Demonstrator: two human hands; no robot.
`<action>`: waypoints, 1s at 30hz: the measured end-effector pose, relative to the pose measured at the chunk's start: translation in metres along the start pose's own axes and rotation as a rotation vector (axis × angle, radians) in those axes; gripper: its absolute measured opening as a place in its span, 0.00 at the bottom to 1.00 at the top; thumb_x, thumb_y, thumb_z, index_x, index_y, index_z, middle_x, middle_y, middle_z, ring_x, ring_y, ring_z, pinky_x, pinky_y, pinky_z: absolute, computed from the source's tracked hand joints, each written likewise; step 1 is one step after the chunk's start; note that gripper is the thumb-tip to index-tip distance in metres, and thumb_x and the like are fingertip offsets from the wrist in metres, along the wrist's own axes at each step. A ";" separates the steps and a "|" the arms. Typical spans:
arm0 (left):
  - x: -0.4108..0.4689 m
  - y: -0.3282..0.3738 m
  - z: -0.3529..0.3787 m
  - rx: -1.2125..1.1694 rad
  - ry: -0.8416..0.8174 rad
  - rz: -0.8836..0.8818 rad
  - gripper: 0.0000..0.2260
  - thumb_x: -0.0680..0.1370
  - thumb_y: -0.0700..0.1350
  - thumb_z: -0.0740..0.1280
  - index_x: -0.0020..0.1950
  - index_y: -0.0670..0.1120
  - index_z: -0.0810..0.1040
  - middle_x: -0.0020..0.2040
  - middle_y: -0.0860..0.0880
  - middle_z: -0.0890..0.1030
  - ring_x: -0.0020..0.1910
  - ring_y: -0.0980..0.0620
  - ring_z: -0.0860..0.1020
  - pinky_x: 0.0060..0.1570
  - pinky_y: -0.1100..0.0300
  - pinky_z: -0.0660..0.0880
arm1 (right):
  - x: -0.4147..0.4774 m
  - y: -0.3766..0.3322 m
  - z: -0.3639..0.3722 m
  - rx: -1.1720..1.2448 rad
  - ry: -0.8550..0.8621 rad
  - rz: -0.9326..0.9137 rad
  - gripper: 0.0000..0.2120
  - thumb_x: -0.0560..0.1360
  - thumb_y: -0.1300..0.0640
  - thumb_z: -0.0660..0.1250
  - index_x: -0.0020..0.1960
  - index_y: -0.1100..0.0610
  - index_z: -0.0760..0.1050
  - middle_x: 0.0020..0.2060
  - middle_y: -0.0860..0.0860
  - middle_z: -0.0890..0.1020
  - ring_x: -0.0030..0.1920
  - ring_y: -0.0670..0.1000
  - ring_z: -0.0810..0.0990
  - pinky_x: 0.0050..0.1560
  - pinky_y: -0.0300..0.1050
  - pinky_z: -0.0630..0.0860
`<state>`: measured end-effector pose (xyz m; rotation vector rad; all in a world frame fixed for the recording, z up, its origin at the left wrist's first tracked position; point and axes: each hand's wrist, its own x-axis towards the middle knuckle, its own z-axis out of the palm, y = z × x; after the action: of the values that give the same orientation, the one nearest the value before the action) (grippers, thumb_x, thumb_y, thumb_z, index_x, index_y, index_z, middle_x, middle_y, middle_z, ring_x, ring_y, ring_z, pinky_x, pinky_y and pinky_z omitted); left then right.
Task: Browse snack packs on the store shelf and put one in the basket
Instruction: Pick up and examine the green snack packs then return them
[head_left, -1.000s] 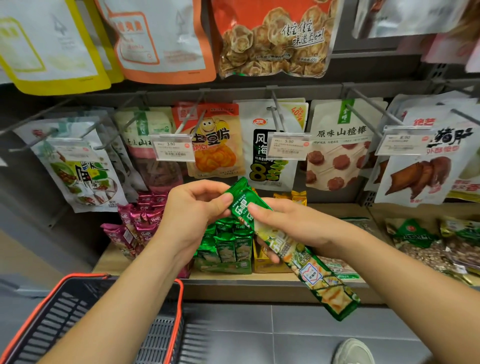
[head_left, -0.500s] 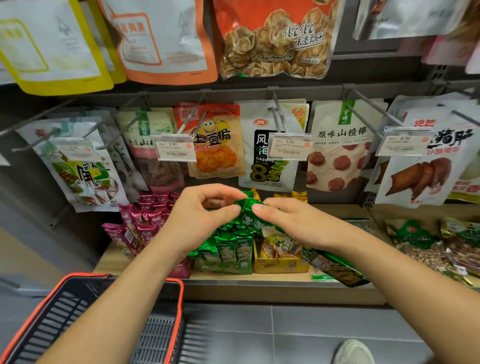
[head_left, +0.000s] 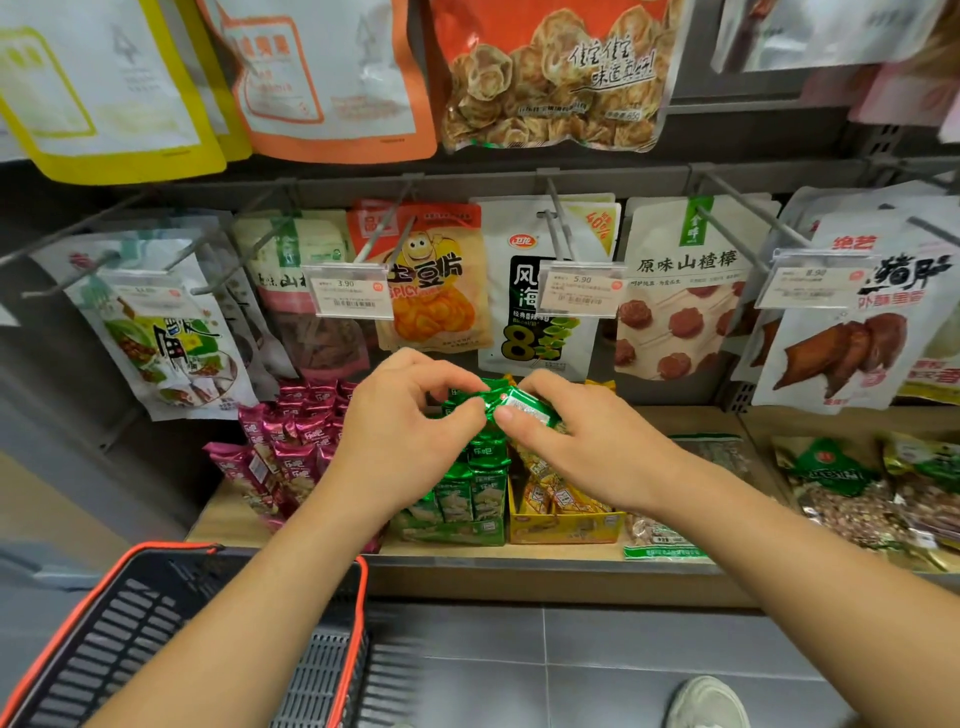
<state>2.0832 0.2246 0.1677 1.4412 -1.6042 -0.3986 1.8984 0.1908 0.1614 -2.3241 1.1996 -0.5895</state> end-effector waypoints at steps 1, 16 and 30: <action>0.001 0.000 0.000 -0.020 0.011 -0.021 0.10 0.71 0.43 0.74 0.38 0.60 0.82 0.35 0.53 0.78 0.33 0.60 0.72 0.36 0.64 0.69 | 0.000 0.000 0.001 -0.009 0.024 -0.011 0.21 0.76 0.32 0.51 0.52 0.47 0.70 0.36 0.46 0.78 0.35 0.44 0.76 0.37 0.54 0.74; 0.013 -0.020 -0.017 -0.022 0.194 -0.125 0.07 0.76 0.45 0.69 0.37 0.51 0.79 0.28 0.54 0.72 0.27 0.59 0.67 0.30 0.61 0.65 | 0.002 -0.001 -0.001 0.430 -0.179 0.131 0.08 0.77 0.48 0.67 0.49 0.51 0.82 0.32 0.42 0.81 0.30 0.37 0.75 0.32 0.33 0.69; 0.010 -0.019 0.015 -0.338 0.045 -0.432 0.36 0.58 0.66 0.74 0.61 0.54 0.71 0.46 0.46 0.81 0.44 0.53 0.82 0.43 0.54 0.79 | 0.000 -0.014 0.016 0.833 -0.027 0.275 0.10 0.72 0.56 0.74 0.49 0.58 0.76 0.43 0.60 0.83 0.41 0.49 0.84 0.45 0.50 0.83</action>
<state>2.0842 0.2061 0.1498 1.5094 -1.1141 -0.8370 1.9165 0.2008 0.1560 -1.4412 0.9751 -0.7660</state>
